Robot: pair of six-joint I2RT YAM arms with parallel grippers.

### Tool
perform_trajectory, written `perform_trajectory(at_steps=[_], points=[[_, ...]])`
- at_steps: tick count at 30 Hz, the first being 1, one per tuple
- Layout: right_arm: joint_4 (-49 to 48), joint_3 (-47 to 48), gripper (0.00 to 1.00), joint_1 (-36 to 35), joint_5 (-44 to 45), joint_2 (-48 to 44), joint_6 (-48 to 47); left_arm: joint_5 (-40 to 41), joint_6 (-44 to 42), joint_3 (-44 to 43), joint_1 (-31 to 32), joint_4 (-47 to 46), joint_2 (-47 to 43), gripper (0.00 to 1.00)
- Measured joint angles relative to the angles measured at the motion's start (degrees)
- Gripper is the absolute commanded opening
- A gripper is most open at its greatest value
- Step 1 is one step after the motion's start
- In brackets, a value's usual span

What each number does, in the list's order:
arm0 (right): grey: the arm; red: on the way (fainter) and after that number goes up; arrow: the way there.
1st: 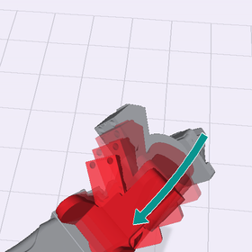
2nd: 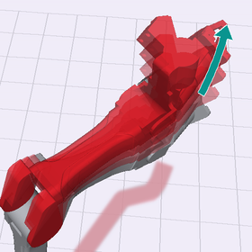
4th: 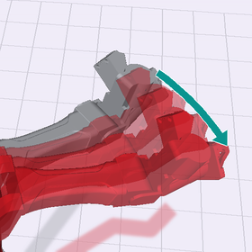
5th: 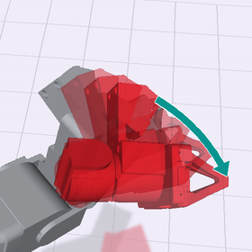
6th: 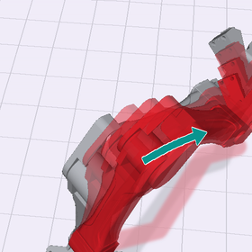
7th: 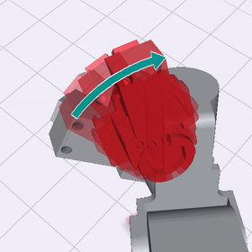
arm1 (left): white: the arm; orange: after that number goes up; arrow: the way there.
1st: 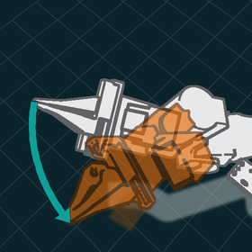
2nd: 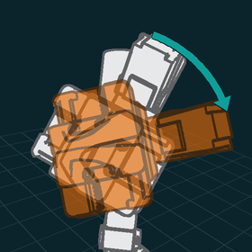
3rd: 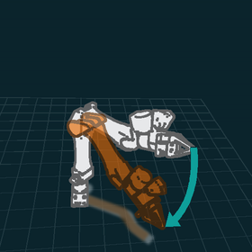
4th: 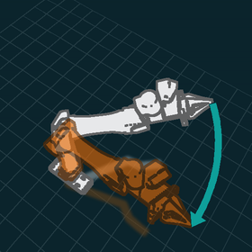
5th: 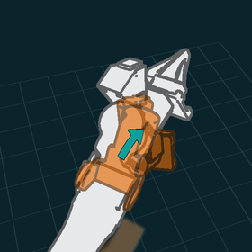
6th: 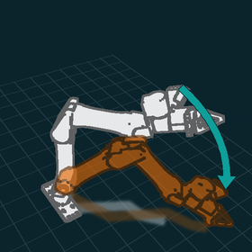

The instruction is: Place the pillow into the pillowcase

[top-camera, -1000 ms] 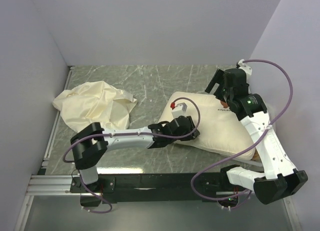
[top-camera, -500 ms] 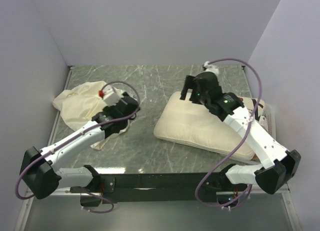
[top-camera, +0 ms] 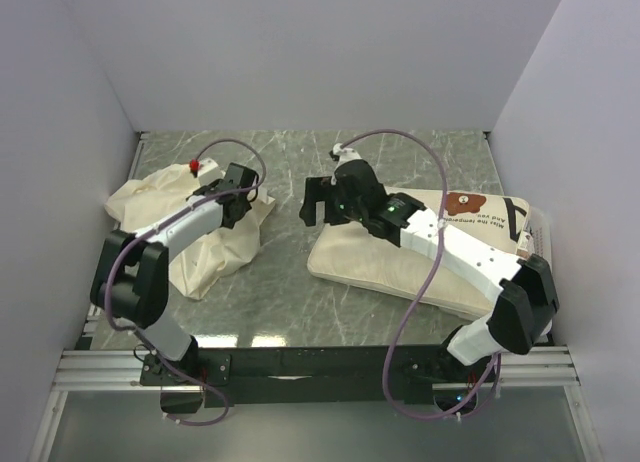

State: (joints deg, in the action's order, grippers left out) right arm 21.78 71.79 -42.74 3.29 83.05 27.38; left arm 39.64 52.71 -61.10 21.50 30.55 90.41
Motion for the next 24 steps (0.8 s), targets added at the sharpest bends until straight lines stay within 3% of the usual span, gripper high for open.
perform_trajectory(at_steps=[1, 4, 5, 6, 15, 16, 17, 18, 19, 20, 22, 24], points=[[-0.70, -0.04, 1.00, -0.37, -0.37, 0.92, -0.04, -0.68, -1.44, -1.27, -0.20, -1.01, 1.84, 0.74], [-1.95, -0.48, 1.00, -1.38, -1.25, 2.71, -0.39, -2.45, -5.31, -3.26, -0.81, -3.08, 4.72, 0.29], [-2.14, -0.74, 1.00, -1.55, -1.25, 2.89, -0.59, -2.84, -6.01, -3.69, -0.98, -3.26, 5.14, 0.06], [-2.21, -0.87, 1.00, -1.64, -1.22, 3.04, -0.85, -3.34, -6.84, -4.07, -1.22, -3.28, 5.38, 0.01], [-3.17, -3.04, 1.00, -2.16, 2.32, 3.39, -3.26, -12.26, -13.07, -4.11, -4.92, -2.56, 0.22, 0.01], [-3.34, -3.28, 1.00, -2.27, 2.64, 3.39, -3.52, -14.25, -13.49, -3.43, -5.79, -2.67, -2.01, 0.01], [-3.65, -3.50, 1.00, -2.40, 2.60, 3.48, -3.72, -15.87, -13.94, -2.80, -6.51, -2.64, -4.39, 0.08], [-3.85, -3.54, 1.00, -2.56, 2.21, 3.74, -3.80, -17.29, -14.21, -2.23, -7.21, -2.51, -6.78, 0.22], [-4.52, -3.50, 1.00, -2.86, 1.66, 4.46, -3.89, -18.95, -14.32, -1.57, -7.87, -2.47, -9.62, 0.54], [-5.44, -3.32, 1.00, -3.26, 1.03, 5.53, -3.91, -20.00, -14.71, -1.14, -8.07, -2.45, -11.39, 0.64], [-6.78, -2.16, 0.98, -4.15, -0.96, 9.01, -3.93, -22.71, -14.03, 1.03, -7.82, -3.80, -15.34, 0.81], [-9.64, -0.37, 0.92, -4.79, -3.67, 13.90, -3.78, -24.00, -13.14, 4.87, -7.41, -5.07, -18.23, 0.83]])
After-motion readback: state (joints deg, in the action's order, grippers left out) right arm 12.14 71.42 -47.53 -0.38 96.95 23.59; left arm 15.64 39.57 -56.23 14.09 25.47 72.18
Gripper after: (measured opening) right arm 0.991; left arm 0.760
